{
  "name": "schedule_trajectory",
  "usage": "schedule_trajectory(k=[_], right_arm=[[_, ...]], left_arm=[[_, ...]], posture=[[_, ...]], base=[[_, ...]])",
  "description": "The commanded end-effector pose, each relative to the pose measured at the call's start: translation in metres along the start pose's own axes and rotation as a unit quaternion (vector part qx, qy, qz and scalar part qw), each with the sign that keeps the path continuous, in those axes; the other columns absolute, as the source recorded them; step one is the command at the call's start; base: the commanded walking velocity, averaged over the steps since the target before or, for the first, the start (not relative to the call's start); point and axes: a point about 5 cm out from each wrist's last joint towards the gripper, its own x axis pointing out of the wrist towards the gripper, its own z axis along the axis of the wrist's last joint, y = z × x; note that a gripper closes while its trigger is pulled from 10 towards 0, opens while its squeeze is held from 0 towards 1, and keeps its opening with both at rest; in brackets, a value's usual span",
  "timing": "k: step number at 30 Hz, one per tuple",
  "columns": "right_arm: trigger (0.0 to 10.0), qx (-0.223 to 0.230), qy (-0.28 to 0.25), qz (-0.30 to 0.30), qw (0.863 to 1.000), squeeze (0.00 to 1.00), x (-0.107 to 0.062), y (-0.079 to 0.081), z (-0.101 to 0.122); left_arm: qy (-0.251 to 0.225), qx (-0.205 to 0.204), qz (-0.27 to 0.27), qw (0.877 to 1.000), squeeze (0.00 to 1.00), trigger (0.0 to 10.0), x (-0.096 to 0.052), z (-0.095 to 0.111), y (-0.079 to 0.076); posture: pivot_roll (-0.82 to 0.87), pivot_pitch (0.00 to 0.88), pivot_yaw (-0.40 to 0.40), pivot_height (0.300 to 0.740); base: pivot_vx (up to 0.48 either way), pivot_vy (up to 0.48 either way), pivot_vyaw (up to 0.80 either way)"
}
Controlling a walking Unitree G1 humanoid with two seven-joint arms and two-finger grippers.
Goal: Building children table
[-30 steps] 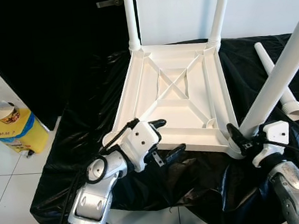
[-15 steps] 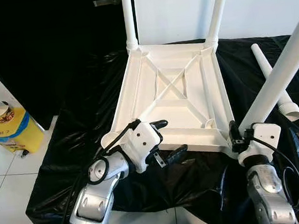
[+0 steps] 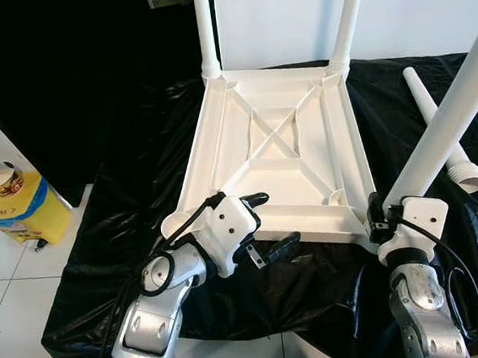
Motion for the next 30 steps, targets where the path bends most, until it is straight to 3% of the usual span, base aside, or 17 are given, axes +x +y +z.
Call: schedule_trajectory(k=[1, 3, 4, 5, 14, 15, 16, 24, 27, 29, 30], right_arm=[[10.0, -0.007, 0.037, 0.012, 0.999, 0.00, -0.006, 0.001, -0.014], [10.0, -0.007, 0.037, 0.012, 0.999, 0.00, -0.006, 0.001, -0.014], [10.0, -0.010, 0.034, 0.017, 0.999, 0.92, -0.006, 0.001, -0.013], [10.0, -0.013, 0.030, 0.024, 0.999, 1.00, -0.005, 0.000, -0.012], [10.0, -0.028, 0.007, 0.105, 0.994, 1.00, -0.001, -0.011, -0.004], [10.0, -0.027, 0.003, 0.132, 0.991, 0.80, 0.000, -0.014, -0.002], [10.0, -0.032, -0.004, 0.151, 0.988, 0.00, 0.000, -0.017, 0.000], [10.0, -0.035, -0.007, 0.217, 0.976, 0.00, 0.003, -0.023, 0.002], [10.0, -0.056, 0.001, 0.284, 0.957, 0.00, 0.009, -0.026, 0.000], [10.0, -0.056, 0.001, 0.284, 0.957, 0.00, 0.009, -0.026, 0.000], [10.0, -0.065, 0.009, 0.307, 0.949, 0.00, 0.014, -0.026, -0.002]], left_arm=[[0.004, 0.001, 0.028, 1.000, 0.00, 10.0, 0.002, -0.002, 0.001], [0.004, 0.001, 0.028, 1.000, 0.00, 10.0, 0.002, -0.002, 0.001], [0.004, 0.001, 0.029, 1.000, 0.00, 10.0, 0.002, -0.003, 0.002], [0.005, 0.001, 0.031, 1.000, 0.00, 10.0, 0.002, -0.003, 0.002], [0.001, -0.014, 0.038, 0.999, 0.00, 10.0, 0.007, -0.007, -0.001], [0.001, -0.015, 0.037, 0.999, 0.00, 10.0, 0.007, -0.007, -0.002], [0.001, -0.015, 0.037, 0.999, 0.00, 10.0, 0.007, -0.007, -0.002], [0.003, -0.014, 0.038, 0.999, 0.00, 10.0, 0.005, -0.008, -0.001], [0.004, -0.011, 0.041, 0.999, 0.00, 10.0, 0.005, -0.008, 0.002], [0.004, -0.011, 0.041, 0.999, 0.00, 10.0, 0.005, -0.008, 0.002], [0.004, -0.010, 0.043, 0.999, 0.00, 10.0, 0.005, -0.009, 0.003]], posture=[[-0.08, 0.061, 0.017, 0.740], [-0.08, 0.061, 0.017, 0.740], [-0.08, 0.057, 0.017, 0.740], [-0.07, 0.056, 0.016, 0.740], [-0.07, 0.050, 0.012, 0.740], [-0.07, 0.051, 0.013, 0.740], [-0.07, 0.052, 0.015, 0.740], [-0.07, 0.052, 0.014, 0.740], [-0.07, 0.051, 0.012, 0.740], [-0.07, 0.051, 0.012, 0.740], [-0.07, 0.051, 0.013, 0.740]], base=[[0.000, 0.000, 0.00], [0.000, 0.000, 0.00], [0.000, 0.000, 0.00], [0.000, 0.000, 0.00], [0.000, 0.000, 0.00], [0.000, 0.000, 0.00], [0.000, 0.000, 0.00], [0.000, 0.000, 0.00], [0.000, 0.000, 0.00], [0.000, 0.000, 0.00], [0.000, 0.000, 0.00]])
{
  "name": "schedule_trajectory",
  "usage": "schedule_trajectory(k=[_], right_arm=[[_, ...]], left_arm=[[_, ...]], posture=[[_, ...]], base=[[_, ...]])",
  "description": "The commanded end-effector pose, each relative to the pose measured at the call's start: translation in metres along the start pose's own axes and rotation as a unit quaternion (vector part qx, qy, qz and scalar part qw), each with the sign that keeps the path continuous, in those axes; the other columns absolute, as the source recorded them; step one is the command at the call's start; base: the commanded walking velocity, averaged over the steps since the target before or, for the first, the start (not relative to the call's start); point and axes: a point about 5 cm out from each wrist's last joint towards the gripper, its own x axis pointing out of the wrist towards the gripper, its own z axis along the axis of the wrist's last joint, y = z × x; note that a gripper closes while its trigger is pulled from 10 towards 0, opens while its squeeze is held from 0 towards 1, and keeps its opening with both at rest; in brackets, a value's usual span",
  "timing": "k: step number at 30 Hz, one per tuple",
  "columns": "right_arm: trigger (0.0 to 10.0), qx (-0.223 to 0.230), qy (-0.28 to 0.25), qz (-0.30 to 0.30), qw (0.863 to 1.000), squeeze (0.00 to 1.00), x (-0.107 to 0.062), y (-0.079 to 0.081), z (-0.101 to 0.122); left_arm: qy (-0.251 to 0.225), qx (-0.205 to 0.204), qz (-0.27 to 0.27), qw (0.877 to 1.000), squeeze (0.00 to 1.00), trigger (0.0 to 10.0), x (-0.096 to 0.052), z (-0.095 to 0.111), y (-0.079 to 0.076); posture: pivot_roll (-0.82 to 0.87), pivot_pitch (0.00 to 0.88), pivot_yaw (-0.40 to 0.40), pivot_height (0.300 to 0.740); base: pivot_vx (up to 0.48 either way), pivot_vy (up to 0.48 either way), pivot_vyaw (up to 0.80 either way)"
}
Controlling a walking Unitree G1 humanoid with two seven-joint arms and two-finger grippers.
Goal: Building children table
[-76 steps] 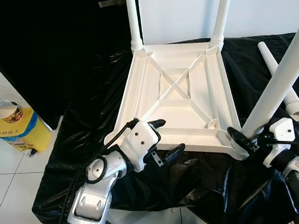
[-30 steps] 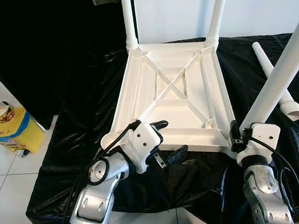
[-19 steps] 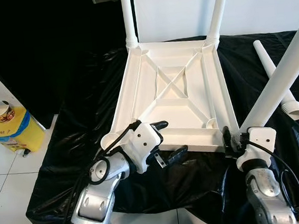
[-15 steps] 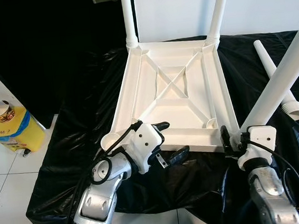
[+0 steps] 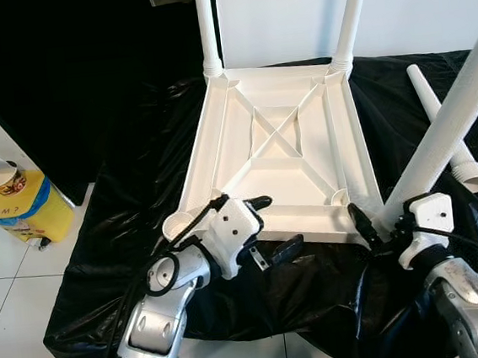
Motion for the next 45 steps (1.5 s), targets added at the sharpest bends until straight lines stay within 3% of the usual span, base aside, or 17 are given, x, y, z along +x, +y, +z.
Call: schedule_trajectory(k=[1, 2, 3, 6, 7, 16, 17, 18, 19, 34, 36, 38, 39, 45], right_arm=[[10.0, 0.002, 0.011, 0.022, 1.000, 0.00, 0.002, 0.000, -0.005], [10.0, 0.002, 0.011, 0.022, 1.000, 0.00, 0.002, 0.000, -0.005], [4.5, -0.004, 0.018, 0.037, 0.999, 0.00, 0.005, -0.002, -0.007], [4.5, -0.004, 0.018, 0.037, 0.999, 0.00, 0.005, -0.002, -0.007], [0.0, -0.007, 0.025, 0.045, 0.999, 0.00, 0.006, -0.004, -0.009], [0.0, 0.007, 0.054, 0.033, 0.998, 0.00, -0.002, -0.005, -0.024], [1.5, 0.015, 0.056, 0.022, 0.998, 0.00, -0.003, -0.005, -0.026], [1.5, 0.015, 0.056, 0.022, 0.998, 0.00, -0.003, -0.005, -0.026], [10.0, 0.022, 0.058, 0.007, 0.998, 0.00, -0.004, -0.004, -0.027], [10.0, 0.067, 0.056, -0.102, 0.991, 0.00, -0.006, 0.010, -0.030], [10.0, 0.082, 0.051, -0.146, 0.985, 0.00, -0.003, 0.021, -0.027], [10.0, 0.082, 0.051, -0.146, 0.985, 0.00, -0.003, 0.021, -0.027], [10.0, 0.089, 0.052, -0.182, 0.978, 0.00, -0.001, 0.028, -0.025], [10.0, 0.086, 0.057, -0.225, 0.969, 0.00, 0.002, 0.032, -0.023]], left_arm=[[0.006, 0.002, 0.045, 0.999, 0.00, 10.0, 0.000, -0.003, 0.005], [0.006, 0.002, 0.045, 0.999, 0.00, 10.0, 0.000, -0.003, 0.005], [0.006, 0.003, 0.046, 0.999, 0.00, 10.0, 0.000, -0.003, 0.004], [0.006, 0.003, 0.046, 0.999, 0.00, 10.0, 0.000, -0.003, 0.004], [0.006, 0.003, 0.047, 0.999, 0.00, 10.0, -0.001, -0.003, 0.005], [0.010, 0.010, 0.062, 0.998, 0.00, 10.0, -0.005, -0.003, 0.008], [0.010, 0.013, 0.065, 0.998, 0.00, 10.0, -0.005, -0.004, 0.009], [0.010, 0.013, 0.065, 0.998, 0.00, 10.0, -0.005, -0.004, 0.009], [0.012, 0.015, 0.067, 0.998, 0.00, 10.0, -0.005, -0.004, 0.009], [0.025, 0.026, 0.065, 0.997, 0.00, 10.0, -0.005, -0.007, 0.010], [0.027, 0.027, 0.067, 0.997, 0.00, 10.0, -0.004, -0.008, 0.011], [0.027, 0.027, 0.067, 0.997, 0.00, 10.0, -0.004, -0.008, 0.011], [0.029, 0.027, 0.068, 0.997, 0.00, 10.0, -0.004, -0.008, 0.012], [0.031, 0.026, 0.069, 0.997, 0.00, 10.0, -0.004, -0.008, 0.011]], posture=[[-0.07, 0.051, 0.013, 0.740], [-0.07, 0.051, 0.013, 0.740], [-0.07, 0.051, 0.011, 0.740], [-0.07, 0.051, 0.011, 0.740], [-0.07, 0.052, 0.008, 0.740], [-0.06, 0.051, 0.002, 0.740], [-0.06, 0.050, 0.002, 0.740], [-0.06, 0.050, 0.002, 0.740], [-0.06, 0.052, 0.003, 0.740], [-0.07, 0.060, 0.012, 0.740], [-0.07, 0.060, 0.010, 0.740], [-0.07, 0.060, 0.010, 0.740], [-0.07, 0.060, 0.007, 0.740], [-0.06, 0.059, 0.002, 0.740]], base=[[0.000, 0.000, 0.00], [0.000, 0.000, 0.00], [0.000, 0.000, 0.00], [0.000, 0.000, 0.00], [0.000, 0.000, 0.00], [0.000, 0.000, 0.00], [0.000, 0.000, 0.00], [0.000, 0.000, 0.00], [0.000, 0.000, 0.00], [0.000, 0.000, 0.00], [0.000, 0.000, 0.00], [0.000, 0.000, 0.00], [0.000, 0.000, 0.00], [0.000, 0.000, 0.00]])
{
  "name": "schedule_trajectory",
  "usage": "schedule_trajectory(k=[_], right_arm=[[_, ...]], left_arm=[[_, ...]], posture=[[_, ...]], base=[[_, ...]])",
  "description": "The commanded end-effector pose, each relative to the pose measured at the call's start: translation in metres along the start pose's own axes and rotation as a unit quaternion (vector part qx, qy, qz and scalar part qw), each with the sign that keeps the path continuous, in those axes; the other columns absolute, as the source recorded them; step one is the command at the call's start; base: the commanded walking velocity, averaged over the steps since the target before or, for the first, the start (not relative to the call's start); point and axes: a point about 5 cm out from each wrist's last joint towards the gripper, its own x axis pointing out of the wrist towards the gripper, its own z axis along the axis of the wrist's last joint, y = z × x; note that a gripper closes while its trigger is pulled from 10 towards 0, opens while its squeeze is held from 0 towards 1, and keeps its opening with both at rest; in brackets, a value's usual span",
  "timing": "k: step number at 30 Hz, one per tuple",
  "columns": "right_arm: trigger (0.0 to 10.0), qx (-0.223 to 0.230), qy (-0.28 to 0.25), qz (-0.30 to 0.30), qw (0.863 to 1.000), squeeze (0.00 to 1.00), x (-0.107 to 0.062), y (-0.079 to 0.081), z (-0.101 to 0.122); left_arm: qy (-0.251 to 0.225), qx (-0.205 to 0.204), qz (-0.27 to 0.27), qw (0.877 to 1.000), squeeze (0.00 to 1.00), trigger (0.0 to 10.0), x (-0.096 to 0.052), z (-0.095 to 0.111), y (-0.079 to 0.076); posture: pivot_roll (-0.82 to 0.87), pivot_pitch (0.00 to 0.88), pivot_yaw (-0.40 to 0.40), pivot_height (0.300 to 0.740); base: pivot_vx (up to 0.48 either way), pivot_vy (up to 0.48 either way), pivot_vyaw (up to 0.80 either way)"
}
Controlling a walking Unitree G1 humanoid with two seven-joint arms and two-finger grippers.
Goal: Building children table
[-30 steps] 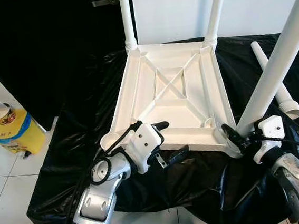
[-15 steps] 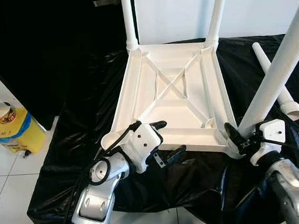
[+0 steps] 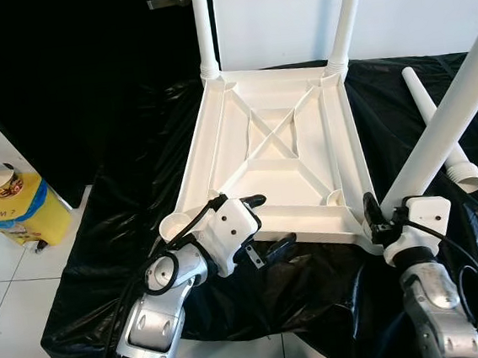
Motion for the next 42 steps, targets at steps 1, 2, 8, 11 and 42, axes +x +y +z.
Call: schedule_trajectory(k=[1, 2, 8, 11, 42], right_arm=[[10.0, 0.001, 0.056, -0.005, 0.998, 0.00, -0.006, 0.002, -0.019], [10.0, 0.001, 0.055, -0.018, 0.998, 0.00, -0.006, 0.003, -0.019], [10.0, 0.001, 0.061, -0.054, 0.997, 0.00, -0.008, 0.003, -0.019], [10.0, 0.006, 0.054, -0.051, 0.997, 0.00, -0.008, 0.007, -0.016], [10.0, -0.048, 0.008, 0.054, 0.997, 0.00, -0.049, -0.010, -0.002]], left_arm=[[0.009, -0.001, 0.057, 0.998, 0.00, 10.0, -0.001, -0.003, 0.006], [0.010, -0.001, 0.057, 0.998, 0.00, 10.0, -0.001, -0.004, 0.006], [0.014, -0.002, 0.060, 0.998, 0.00, 10.0, -0.001, -0.005, 0.005], [0.018, -0.002, 0.060, 0.998, 0.00, 10.0, -0.001, -0.006, 0.006], [0.069, 0.009, 0.062, 0.996, 0.00, 10.0, 0.001, -0.022, 0.017]], posture=[[-0.06, 0.059, 0.002, 0.740], [-0.06, 0.059, 0.000, 0.740], [-0.06, 0.055, -0.004, 0.740], [-0.06, 0.050, -0.001, 0.740], [-0.09, 0.054, 0.008, 0.740]], base=[[0.000, 0.000, 0.00], [0.000, 0.000, 0.00], [0.000, 0.000, 0.00], [0.000, 0.000, 0.00], [0.000, 0.000, 0.00]])
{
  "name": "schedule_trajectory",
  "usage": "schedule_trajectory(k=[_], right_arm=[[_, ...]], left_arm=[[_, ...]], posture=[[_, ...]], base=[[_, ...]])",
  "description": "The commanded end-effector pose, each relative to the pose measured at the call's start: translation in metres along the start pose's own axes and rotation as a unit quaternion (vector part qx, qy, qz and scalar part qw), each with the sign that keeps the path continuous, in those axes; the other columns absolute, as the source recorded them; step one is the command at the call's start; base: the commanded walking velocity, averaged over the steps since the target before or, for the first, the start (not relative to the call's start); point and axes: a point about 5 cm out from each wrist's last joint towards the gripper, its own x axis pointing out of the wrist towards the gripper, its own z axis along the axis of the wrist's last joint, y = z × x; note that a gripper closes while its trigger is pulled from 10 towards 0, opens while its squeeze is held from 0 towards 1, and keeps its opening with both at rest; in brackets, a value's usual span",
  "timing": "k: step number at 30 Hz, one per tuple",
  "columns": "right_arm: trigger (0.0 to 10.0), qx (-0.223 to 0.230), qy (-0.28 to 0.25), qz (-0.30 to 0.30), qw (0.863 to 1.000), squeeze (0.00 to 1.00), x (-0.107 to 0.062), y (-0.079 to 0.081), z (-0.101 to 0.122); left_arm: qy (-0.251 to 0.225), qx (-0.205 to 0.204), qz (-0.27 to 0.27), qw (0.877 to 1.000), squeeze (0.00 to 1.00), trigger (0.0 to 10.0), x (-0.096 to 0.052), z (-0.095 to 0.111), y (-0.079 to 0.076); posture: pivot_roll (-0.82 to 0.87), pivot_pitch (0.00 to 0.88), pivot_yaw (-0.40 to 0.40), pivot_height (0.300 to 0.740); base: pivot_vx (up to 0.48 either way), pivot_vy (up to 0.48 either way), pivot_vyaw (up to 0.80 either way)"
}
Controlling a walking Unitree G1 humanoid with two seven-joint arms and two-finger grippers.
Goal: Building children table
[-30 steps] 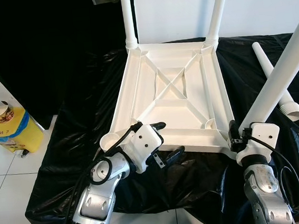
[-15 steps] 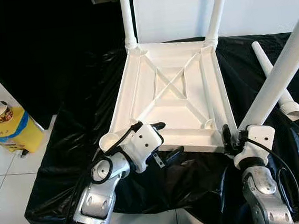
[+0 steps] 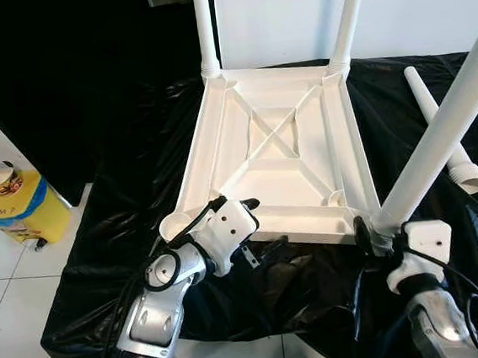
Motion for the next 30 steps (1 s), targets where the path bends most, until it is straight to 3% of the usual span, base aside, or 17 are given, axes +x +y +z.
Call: schedule_trajectory(k=[1, 7, 11, 20, 28, 29, 30], right_arm=[[10.0, -0.004, 0.000, 0.008, 1.000, 0.00, -0.002, 0.000, 0.000], [10.0, -0.011, 0.010, 0.012, 1.000, 0.00, -0.012, -0.005, -0.004], [10.0, -0.016, 0.011, 0.009, 1.000, 0.00, -0.014, -0.009, -0.003], [10.0, -0.020, 0.006, 0.008, 1.000, 0.00, -0.015, -0.008, -0.001], [10.0, -0.020, 0.003, 0.006, 1.000, 0.00, -0.012, -0.005, -0.001], [10.0, -0.020, 0.002, 0.005, 1.000, 0.00, -0.012, -0.005, -0.001], [10.0, -0.020, 0.002, 0.005, 1.000, 0.00, -0.012, -0.005, -0.001]], left_arm=[[0.016, 0.001, 0.057, 0.998, 0.00, 10.0, 0.000, -0.005, 0.006], [0.030, 0.003, 0.045, 0.999, 0.00, 10.0, 0.005, -0.010, 0.007], [0.063, 0.015, 0.033, 0.997, 0.00, 10.0, 0.016, -0.020, 0.009], [0.119, -0.004, 0.055, 0.991, 0.00, 10.0, 0.035, -0.039, 0.027], [0.158, -0.026, 0.078, 0.984, 0.00, 9.9, 0.036, -0.048, 0.041], [0.163, -0.035, 0.088, 0.982, 0.00, 4.0, 0.035, -0.049, 0.044], [0.163, -0.035, 0.088, 0.982, 0.00, 4.0, 0.035, -0.049, 0.044]], posture=[[-0.09, 0.054, 0.008, 0.740], [-0.10, 0.062, 0.017, 0.740], [-0.12, 0.074, 0.025, 0.740], [-0.13, 0.086, 0.040, 0.740], [-0.13, 0.083, 0.047, 0.740], [-0.13, 0.085, 0.048, 0.740], [-0.13, 0.085, 0.048, 0.740]], base=[[0.000, 0.000, 0.00], [0.000, 0.000, 0.00], [0.000, 0.000, 0.00], [0.000, 0.000, 0.00], [0.000, 0.000, 0.00], [0.000, 0.000, 0.00], [0.000, 0.000, 0.00]])
